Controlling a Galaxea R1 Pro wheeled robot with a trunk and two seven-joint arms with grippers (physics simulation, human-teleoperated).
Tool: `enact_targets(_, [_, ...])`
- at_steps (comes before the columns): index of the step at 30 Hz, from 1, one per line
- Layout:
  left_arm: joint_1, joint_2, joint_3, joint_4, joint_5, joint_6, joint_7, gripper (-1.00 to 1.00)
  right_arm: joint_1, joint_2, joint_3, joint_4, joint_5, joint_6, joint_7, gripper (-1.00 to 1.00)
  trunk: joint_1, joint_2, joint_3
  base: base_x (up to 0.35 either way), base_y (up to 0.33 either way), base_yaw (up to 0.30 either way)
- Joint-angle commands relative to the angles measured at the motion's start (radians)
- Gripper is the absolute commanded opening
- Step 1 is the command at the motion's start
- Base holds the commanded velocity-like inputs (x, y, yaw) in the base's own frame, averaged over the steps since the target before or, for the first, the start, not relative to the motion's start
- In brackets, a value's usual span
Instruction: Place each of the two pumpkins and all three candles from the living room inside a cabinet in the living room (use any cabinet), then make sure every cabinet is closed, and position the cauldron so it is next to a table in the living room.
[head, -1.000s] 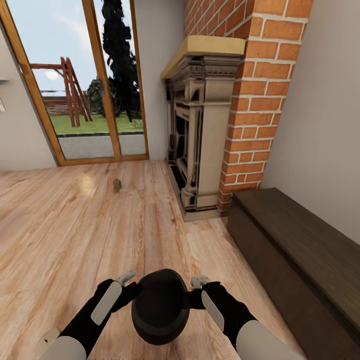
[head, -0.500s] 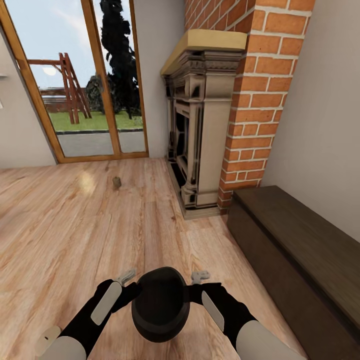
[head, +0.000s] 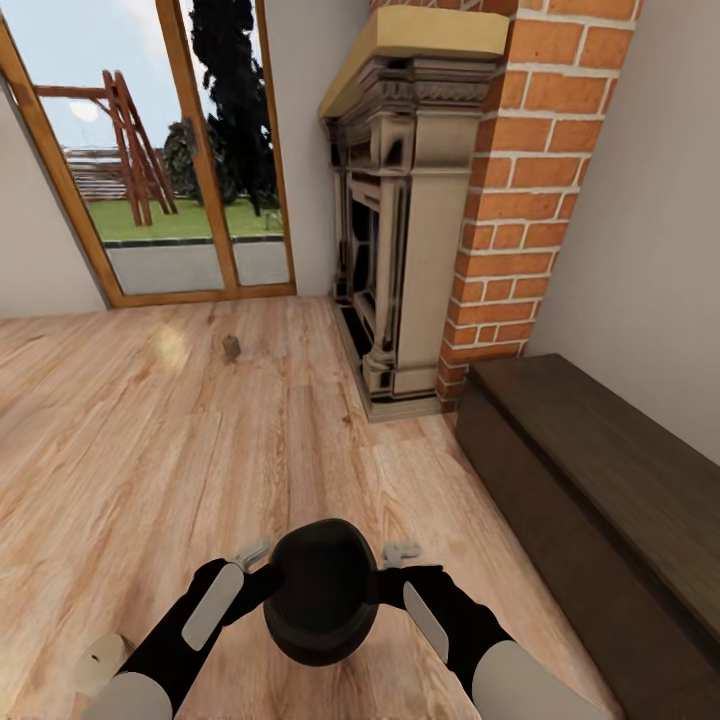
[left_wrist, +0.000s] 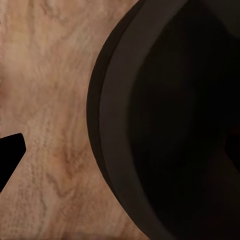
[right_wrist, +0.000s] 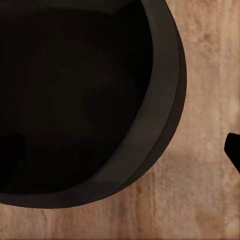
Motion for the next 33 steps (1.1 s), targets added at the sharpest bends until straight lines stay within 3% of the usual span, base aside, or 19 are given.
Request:
enact_targets(1, [0.000, 0.001, -0.004, -0.002, 0.010, -0.001, 0.010, 1.00, 0.000, 0.000, 0.000, -0.001, 0.002, 0.004, 0.002, 1.00, 0.000, -0.001, -0.005, 0.000, 0.000, 0.000])
enact_targets(6, [0.000, 0.001, -0.005, -0.002, 0.009, -0.004, 0.011, 1.00, 0.000, 0.000, -0.001, -0.004, -0.008, 0.003, 0.005, 1.00, 0.002, -0.002, -0.024, 0.000, 0.000, 0.000])
enact_targets(11, [0.000, 0.001, -0.007, 0.002, 0.009, -0.007, 0.011, 1.00, 0.000, 0.000, -0.001, -0.006, -0.069, 0.004, 0.005, 1.00, 0.005, -0.003, -0.044, 0.000, 0.000, 0.000])
enact_targets(19, [0.000, -0.001, -0.008, 0.003, 0.008, -0.008, 0.011, 1.00, 0.000, 0.000, -0.001, -0.006, -0.084, 0.003, 0.006, 1.00, 0.008, -0.005, -0.074, 0.000, 0.000, 0.000])
enact_targets(33, [0.000, -0.001, -0.009, 0.003, 0.009, -0.009, 0.011, 1.00, 0.000, 0.000, -0.005, -0.006, -0.086, 0.000, 0.002, 1.00, 0.008, -0.005, -0.074, 0.000, 0.000, 0.000])
